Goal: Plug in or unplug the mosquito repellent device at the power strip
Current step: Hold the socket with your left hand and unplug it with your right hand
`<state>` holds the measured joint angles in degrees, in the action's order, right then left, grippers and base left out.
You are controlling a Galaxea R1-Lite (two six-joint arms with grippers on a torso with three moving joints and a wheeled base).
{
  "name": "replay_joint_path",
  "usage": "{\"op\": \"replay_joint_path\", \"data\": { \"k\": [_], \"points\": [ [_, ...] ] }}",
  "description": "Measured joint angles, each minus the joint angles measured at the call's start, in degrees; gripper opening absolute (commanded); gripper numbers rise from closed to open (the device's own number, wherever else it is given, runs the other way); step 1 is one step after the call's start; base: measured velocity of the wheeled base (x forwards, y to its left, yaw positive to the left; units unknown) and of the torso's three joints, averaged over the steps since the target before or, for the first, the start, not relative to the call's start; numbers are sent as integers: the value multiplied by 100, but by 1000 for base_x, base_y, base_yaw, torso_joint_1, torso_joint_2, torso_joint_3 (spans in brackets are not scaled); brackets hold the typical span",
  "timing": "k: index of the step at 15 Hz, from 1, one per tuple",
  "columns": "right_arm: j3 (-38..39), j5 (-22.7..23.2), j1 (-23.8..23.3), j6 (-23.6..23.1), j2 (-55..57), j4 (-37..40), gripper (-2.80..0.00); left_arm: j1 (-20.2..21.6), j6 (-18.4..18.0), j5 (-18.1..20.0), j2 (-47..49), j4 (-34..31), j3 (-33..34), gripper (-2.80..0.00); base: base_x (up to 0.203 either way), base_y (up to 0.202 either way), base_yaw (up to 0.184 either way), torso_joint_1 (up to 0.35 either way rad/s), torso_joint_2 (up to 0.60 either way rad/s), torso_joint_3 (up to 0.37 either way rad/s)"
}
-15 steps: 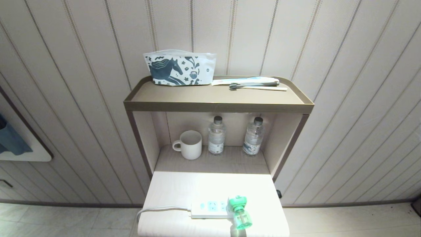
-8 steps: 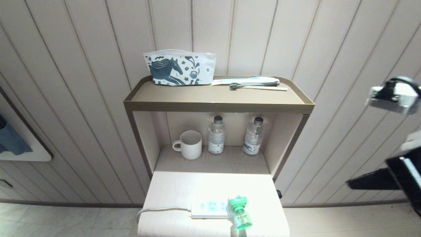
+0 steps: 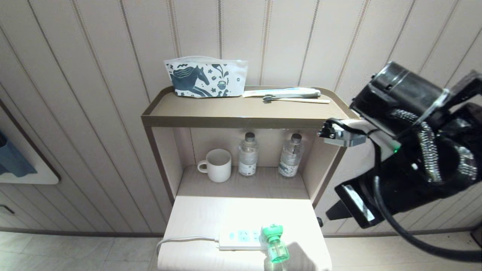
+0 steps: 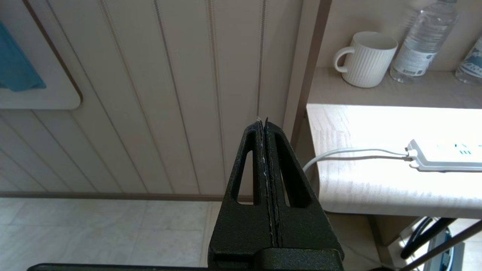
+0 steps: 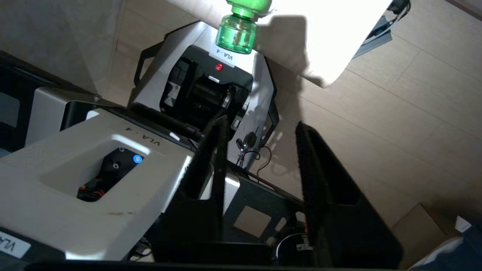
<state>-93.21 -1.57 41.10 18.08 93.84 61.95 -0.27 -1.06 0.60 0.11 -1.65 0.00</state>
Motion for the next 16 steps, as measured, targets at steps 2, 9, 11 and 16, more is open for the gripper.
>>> {"op": "replay_joint_path", "data": {
  "k": [2,9,11,16],
  "points": [
    [-174,-5,160,63,320,0,0,0,2,2,0,0,0,-280,0,0,0,0,0,0],
    [-190,4,186,134,1552,-444,0,0,3,0,0,-2,0,-280,0,0,0,0,0,0],
    [-130,15,172,134,1791,-496,0,0,0,0,0,-2,0,-280,0,0,0,0,0,0],
    [51,18,104,127,2273,-801,0,0,3,3,0,-2,0,-280,0,0,0,0,0,0]
  ]
}}
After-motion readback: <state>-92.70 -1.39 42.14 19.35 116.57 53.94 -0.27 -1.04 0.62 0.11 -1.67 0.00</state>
